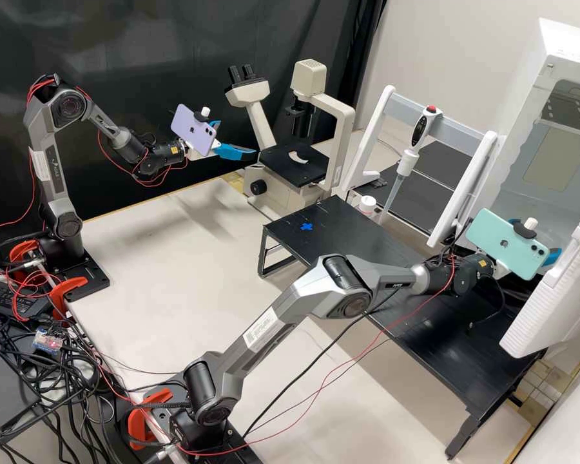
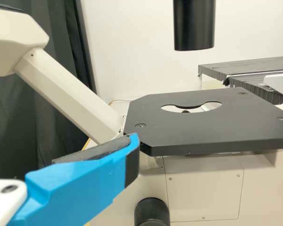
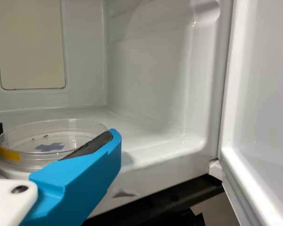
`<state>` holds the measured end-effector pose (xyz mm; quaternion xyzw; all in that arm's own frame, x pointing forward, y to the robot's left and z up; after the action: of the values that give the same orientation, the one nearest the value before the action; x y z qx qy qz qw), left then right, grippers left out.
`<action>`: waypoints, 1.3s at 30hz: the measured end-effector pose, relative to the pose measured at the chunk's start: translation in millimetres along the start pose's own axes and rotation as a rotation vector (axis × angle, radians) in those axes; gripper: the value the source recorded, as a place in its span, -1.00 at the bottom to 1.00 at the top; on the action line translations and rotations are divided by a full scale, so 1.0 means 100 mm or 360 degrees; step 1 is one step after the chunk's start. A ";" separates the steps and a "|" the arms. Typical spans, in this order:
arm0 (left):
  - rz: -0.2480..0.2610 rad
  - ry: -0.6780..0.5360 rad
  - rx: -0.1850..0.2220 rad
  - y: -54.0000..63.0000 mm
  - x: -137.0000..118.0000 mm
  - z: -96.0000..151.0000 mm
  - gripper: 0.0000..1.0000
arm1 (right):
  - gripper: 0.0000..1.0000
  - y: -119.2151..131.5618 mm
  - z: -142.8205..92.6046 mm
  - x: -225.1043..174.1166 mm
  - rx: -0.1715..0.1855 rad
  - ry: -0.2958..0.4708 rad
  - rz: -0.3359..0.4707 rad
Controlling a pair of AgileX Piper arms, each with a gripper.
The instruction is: Move the petri dish to the microscope
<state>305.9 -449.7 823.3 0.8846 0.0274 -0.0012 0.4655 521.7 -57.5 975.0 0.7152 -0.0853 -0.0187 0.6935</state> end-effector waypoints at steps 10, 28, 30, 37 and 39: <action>0.0000 0.0000 0.0000 0.00 0.00 0.00 1.00 | -1.00 0.16 0.15 -0.42 0.0055 0.0037 0.0055; 0.0000 0.0000 0.0000 0.00 0.00 0.00 1.00 | -1.00 0.05 0.12 -1.65 0.0140 0.0180 0.0199; 0.0000 0.0000 0.0000 0.00 0.00 0.00 1.00 | -1.00 -0.03 0.02 -1.86 0.0141 0.0242 0.0199; 0.0000 0.0000 0.0000 0.00 0.00 0.00 1.00 | -1.00 -0.33 -0.48 -2.55 0.0104 0.0595 0.0185; 0.0000 0.0000 0.0000 0.00 0.00 0.00 1.00 | -1.00 -0.41 -0.58 -2.67 0.0089 0.0687 0.0148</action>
<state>305.9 -449.7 823.3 0.8846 0.0274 -0.0012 0.4655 271.6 40.7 912.2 0.7168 0.0317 0.1693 0.6757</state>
